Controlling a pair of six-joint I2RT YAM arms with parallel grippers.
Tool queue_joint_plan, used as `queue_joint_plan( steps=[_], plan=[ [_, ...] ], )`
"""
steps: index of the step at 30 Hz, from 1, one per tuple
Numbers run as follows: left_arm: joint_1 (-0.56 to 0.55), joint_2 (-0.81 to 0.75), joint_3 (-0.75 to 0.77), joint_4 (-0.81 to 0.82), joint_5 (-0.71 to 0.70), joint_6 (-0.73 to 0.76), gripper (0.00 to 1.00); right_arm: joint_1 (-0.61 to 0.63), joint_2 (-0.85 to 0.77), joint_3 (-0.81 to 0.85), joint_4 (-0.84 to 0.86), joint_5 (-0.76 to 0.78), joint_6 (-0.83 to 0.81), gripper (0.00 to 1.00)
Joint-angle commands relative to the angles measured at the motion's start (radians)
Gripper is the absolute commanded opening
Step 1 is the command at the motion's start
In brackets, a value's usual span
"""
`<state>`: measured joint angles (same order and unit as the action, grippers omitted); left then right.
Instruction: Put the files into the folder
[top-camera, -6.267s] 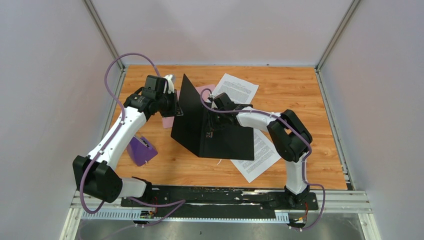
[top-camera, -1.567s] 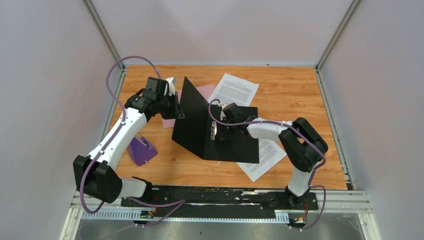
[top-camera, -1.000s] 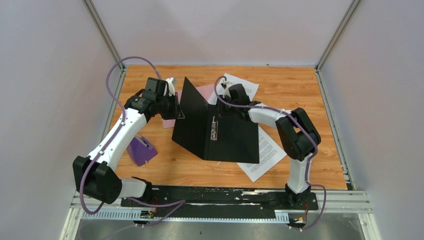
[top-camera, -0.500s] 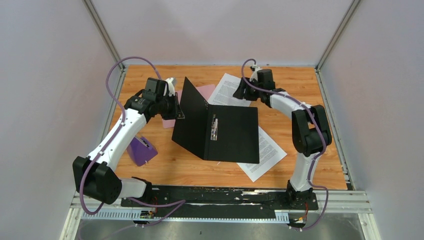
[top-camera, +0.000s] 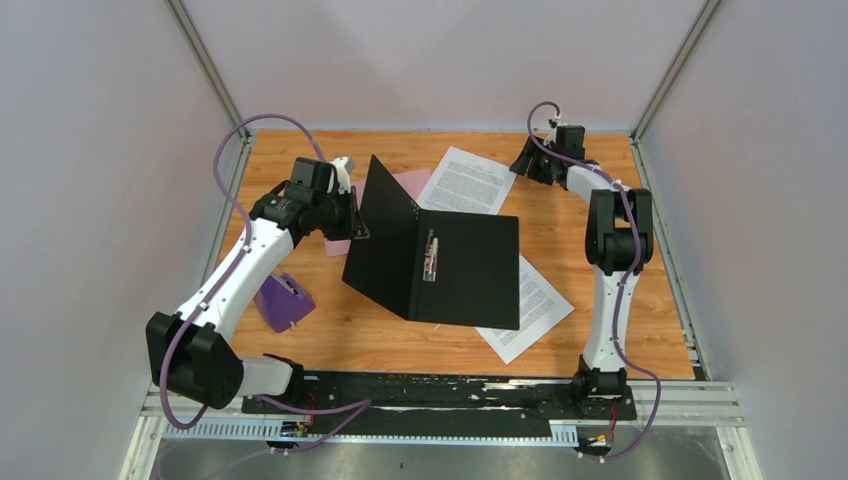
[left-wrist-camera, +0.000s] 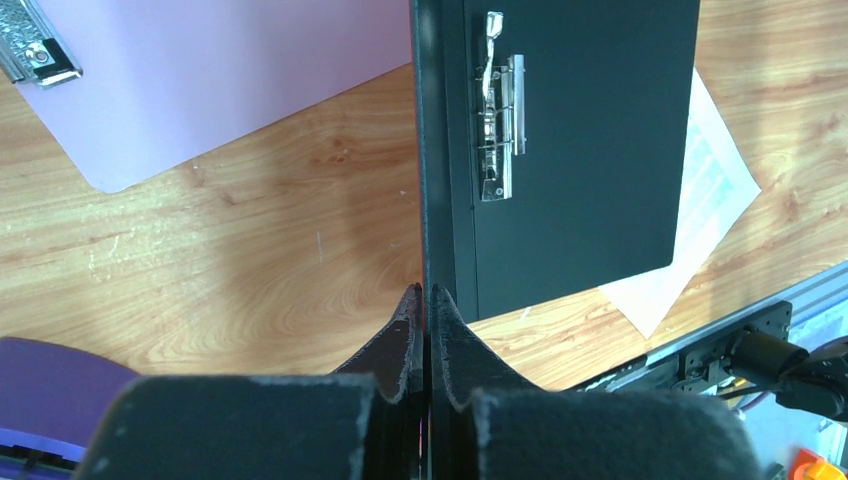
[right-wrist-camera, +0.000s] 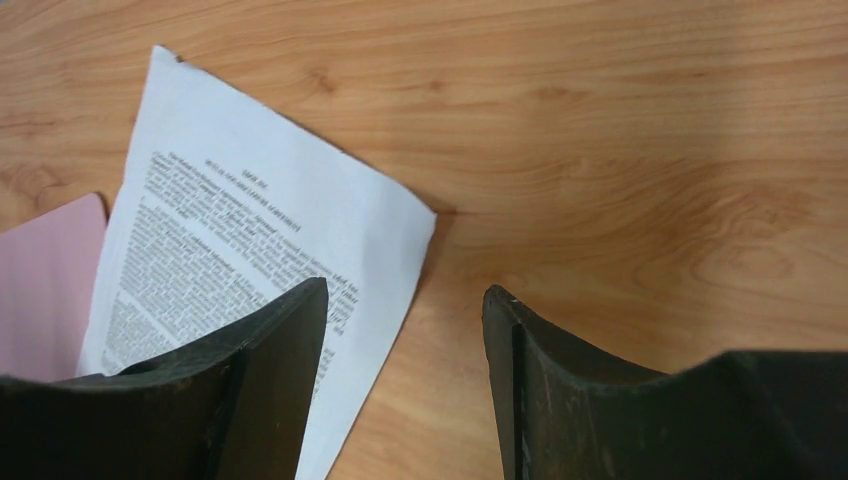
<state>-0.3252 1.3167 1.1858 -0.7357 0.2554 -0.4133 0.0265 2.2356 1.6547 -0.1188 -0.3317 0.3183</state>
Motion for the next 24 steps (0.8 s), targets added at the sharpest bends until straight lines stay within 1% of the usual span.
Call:
queue_joint_plan(
  steps=[1,5,10,16,20,24],
  plan=[
    [-0.003,-0.014,-0.027,0.002,0.024,0.031,0.00,-0.016,0.087,0.125,0.012,0.003,0.011,0.59],
    [-0.003,-0.006,-0.025,-0.006,0.022,0.039,0.00,-0.013,0.151,0.191,0.002,-0.018,0.030,0.59],
    [-0.003,-0.005,-0.018,0.001,0.024,0.038,0.00,0.018,0.189,0.236,-0.064,0.035,-0.003,0.59],
    [-0.003,0.015,0.006,-0.010,0.020,0.043,0.00,0.032,0.246,0.257,-0.074,-0.044,0.050,0.59],
    [-0.003,0.018,0.003,-0.011,0.004,0.049,0.00,0.029,0.260,0.235,-0.028,-0.112,0.101,0.59],
    [-0.003,0.025,-0.004,-0.008,0.004,0.051,0.00,0.018,0.258,0.188,0.086,-0.200,0.188,0.57]
  ],
)
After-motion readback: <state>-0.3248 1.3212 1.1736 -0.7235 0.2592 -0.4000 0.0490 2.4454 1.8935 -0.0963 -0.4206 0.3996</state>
